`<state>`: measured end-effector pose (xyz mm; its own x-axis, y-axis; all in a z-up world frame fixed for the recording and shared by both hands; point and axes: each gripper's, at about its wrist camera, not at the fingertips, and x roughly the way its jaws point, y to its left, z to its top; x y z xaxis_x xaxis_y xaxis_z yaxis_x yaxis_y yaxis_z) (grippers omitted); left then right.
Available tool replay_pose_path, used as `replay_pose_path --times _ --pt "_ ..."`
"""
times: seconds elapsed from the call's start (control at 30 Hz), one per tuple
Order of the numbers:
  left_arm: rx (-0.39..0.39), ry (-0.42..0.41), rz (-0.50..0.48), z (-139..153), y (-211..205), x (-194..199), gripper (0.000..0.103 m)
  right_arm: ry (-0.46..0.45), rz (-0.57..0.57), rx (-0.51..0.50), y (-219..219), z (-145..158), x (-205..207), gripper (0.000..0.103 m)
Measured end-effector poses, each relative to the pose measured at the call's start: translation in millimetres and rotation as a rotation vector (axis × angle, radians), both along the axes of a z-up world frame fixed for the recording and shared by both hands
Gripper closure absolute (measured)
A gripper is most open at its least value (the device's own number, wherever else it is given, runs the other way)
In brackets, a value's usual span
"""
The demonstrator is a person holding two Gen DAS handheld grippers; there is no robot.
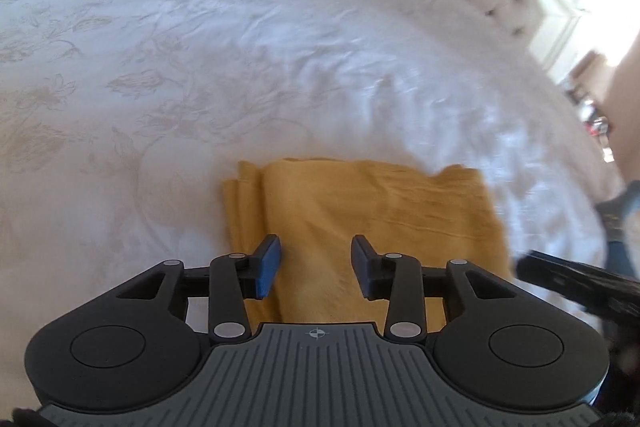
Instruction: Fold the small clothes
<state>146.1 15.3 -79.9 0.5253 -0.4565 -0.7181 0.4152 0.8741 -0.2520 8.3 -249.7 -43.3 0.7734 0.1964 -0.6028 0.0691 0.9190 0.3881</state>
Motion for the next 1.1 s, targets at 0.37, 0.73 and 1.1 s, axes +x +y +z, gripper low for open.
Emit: replay_pose_path --times 0.37,0.73,1.1 --pt "-0.005 0.065 0.026 -12.9 -6.4 13.1 0.086 0.008 0.010 0.016 8.5 -5.8 -3.4 0.042" --pt "0.001 -0.015 0.133 -9.6 17.6 0.4 0.094 -0.074 0.074 -0.103 17.4 13.4 23.3 0.045" --pt "0.068 -0.062 0.076 -15.4 12.2 -2.7 0.085 0.040 0.056 -0.064 1.5 -30.3 100.8 0.062"
